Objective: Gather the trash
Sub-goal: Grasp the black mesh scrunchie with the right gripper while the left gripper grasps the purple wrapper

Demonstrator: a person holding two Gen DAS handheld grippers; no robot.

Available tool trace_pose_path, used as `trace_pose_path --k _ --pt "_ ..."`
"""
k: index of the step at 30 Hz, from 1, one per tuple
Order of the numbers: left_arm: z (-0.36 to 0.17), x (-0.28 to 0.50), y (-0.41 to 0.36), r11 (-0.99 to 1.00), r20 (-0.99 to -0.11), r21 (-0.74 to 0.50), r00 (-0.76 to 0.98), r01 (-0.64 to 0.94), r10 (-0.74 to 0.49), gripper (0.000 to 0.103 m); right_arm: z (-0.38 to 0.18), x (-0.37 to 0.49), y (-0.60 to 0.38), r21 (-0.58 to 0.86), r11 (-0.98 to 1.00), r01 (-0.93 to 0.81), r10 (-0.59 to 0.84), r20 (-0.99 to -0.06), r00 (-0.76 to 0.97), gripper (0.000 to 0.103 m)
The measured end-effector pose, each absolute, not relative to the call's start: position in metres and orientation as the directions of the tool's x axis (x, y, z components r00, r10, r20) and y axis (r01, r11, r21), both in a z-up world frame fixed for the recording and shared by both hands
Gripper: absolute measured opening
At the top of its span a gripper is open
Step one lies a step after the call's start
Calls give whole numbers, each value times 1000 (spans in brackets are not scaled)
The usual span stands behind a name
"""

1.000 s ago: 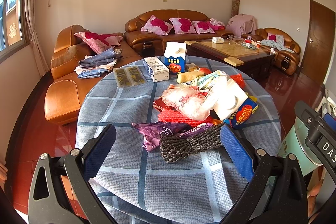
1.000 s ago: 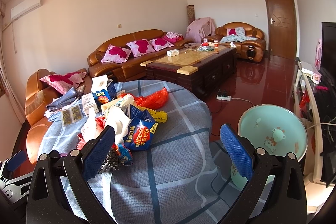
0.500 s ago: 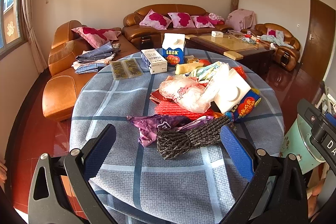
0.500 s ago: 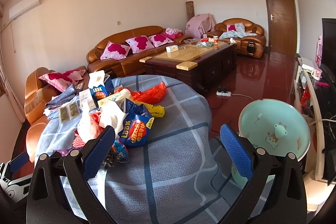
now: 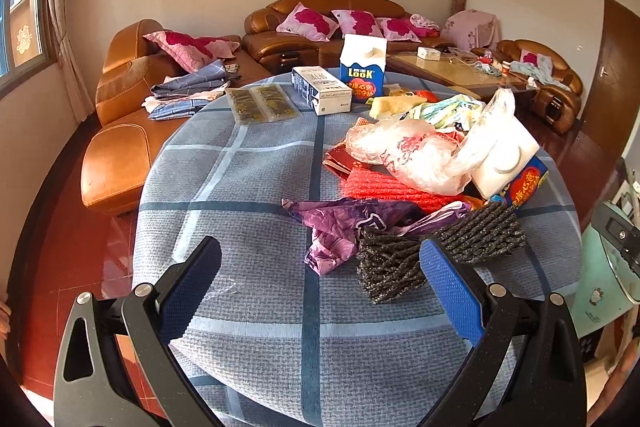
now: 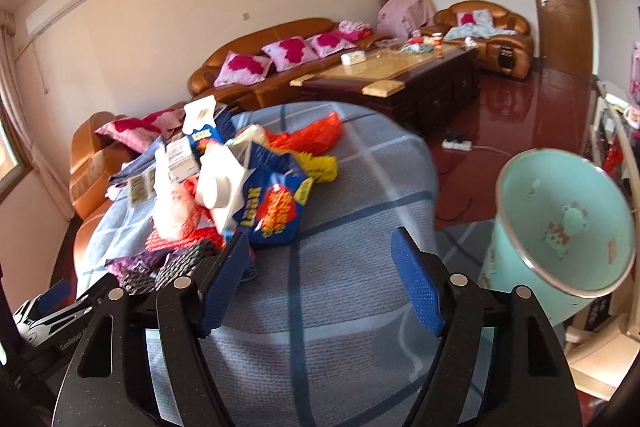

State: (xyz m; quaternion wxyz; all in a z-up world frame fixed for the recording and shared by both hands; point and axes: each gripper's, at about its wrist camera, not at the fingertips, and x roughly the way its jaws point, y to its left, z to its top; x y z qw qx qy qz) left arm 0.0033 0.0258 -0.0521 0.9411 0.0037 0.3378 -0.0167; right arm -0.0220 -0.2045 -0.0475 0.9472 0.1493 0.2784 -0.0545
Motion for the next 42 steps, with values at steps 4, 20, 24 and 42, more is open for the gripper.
trace_pose_path --k 4,20,24,42 --pt "-53 5 29 997 -629 1 775 74 -57 97 -49 -13 -194 237 962 134 15 -538 843 71" --pt "-71 30 26 983 -689 -77 704 165 -172 69 -63 0 -210 332 936 115 98 -563 821 58" --pt "-66 30 41 990 -682 -62 719 130 -137 79 -63 8 -188 359 933 38 183 -561 807 61" --pt "-55 41 83 994 -646 -51 756 99 -108 88 -68 29 -153 452 885 -114 394 -592 703 21"
